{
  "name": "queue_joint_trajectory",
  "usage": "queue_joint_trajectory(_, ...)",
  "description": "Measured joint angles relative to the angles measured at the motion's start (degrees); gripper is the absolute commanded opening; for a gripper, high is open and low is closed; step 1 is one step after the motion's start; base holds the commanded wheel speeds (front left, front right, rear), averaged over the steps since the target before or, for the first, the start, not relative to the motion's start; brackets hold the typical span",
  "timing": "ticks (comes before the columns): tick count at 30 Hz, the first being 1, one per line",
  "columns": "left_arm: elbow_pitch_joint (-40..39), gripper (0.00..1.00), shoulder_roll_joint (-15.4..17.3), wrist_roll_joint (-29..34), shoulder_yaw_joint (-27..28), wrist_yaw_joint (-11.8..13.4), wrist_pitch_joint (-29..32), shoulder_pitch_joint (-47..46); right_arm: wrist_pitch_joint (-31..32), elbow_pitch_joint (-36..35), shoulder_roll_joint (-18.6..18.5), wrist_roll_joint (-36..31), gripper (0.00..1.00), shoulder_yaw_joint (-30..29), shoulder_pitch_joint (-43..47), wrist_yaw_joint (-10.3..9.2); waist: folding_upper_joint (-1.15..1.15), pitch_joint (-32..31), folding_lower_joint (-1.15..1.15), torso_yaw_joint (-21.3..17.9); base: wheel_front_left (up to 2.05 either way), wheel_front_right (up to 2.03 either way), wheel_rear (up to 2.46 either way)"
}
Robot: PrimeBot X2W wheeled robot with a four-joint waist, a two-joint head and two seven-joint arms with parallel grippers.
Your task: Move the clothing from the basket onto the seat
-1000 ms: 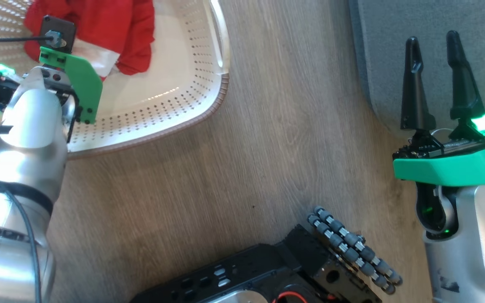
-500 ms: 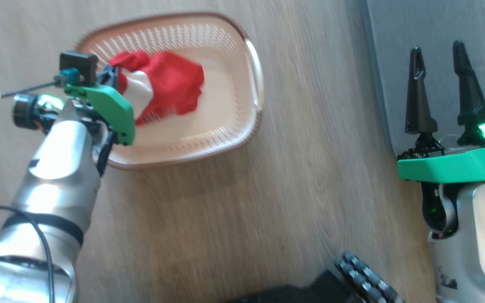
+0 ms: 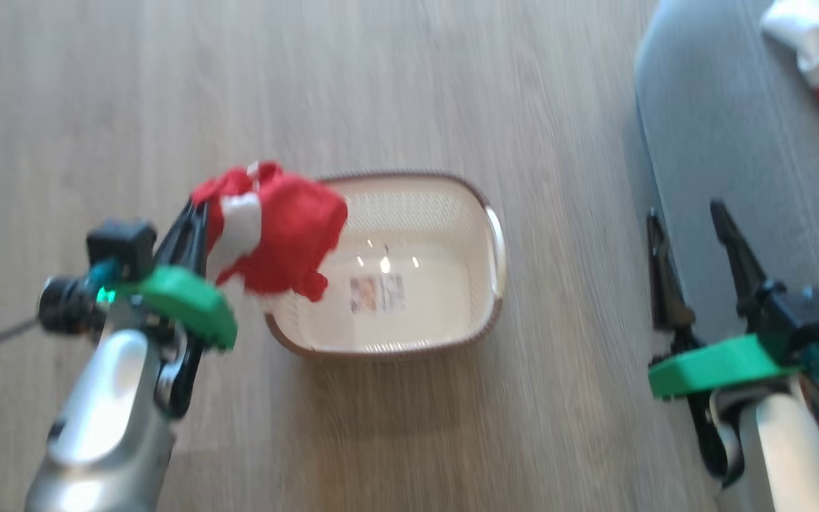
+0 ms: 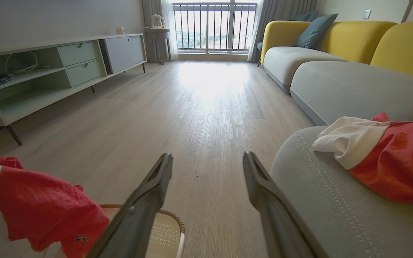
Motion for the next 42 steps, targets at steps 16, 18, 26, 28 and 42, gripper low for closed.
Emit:
queue_joint_trajectory(16, -32.6, 0.00, 7.0, -0.4, 2.8, 8.6, 9.1, 23.9, 0.0, 1.6, 0.0, -1.6, 1.00, -0.4, 8.2, 0.00, 0.00, -13.3, 0.00, 6.6, 0.00, 0.00, 0.00)
queue_joint_trajectory(18, -34.3, 0.00, 7.3, -0.9, 2.9, 9.1, 9.7, 24.9, 0.0, 1.9, 0.0, -1.6, 1.00, -0.2, 8.4, 0.00, 0.00, -13.6, 0.00, 7.0, 0.00, 0.00, 0.00)
queue_joint_trajectory(26, -39.0, 0.00, 7.8, -0.9, 2.7, 9.5, 11.3, 25.6, 0.0, 2.8, -0.4, -1.6, 1.00, 2.3, 8.9, 0.00, 0.00, -13.0, 0.00, 7.6, 0.00, 0.00, 0.00)
queue_joint_trajectory(28, -40.1, 0.00, 8.0, -0.9, 2.2, 9.5, 11.8, 25.6, 0.0, 3.4, -1.1, -1.6, 1.00, 5.3, 8.6, 0.00, 0.00, -13.1, 0.00, 7.6, 0.00, 0.00, 0.00)
queue_joint_trajectory(42, -47.0, 0.00, 6.2, -0.3, -6.9, 5.9, 16.3, 20.1, 2.8, 8.8, -5.0, 7.7, 1.00, 35.1, -11.3, 0.00, 0.00, -12.6, 0.00, 7.1, 0.00, 0.00, 0.00)
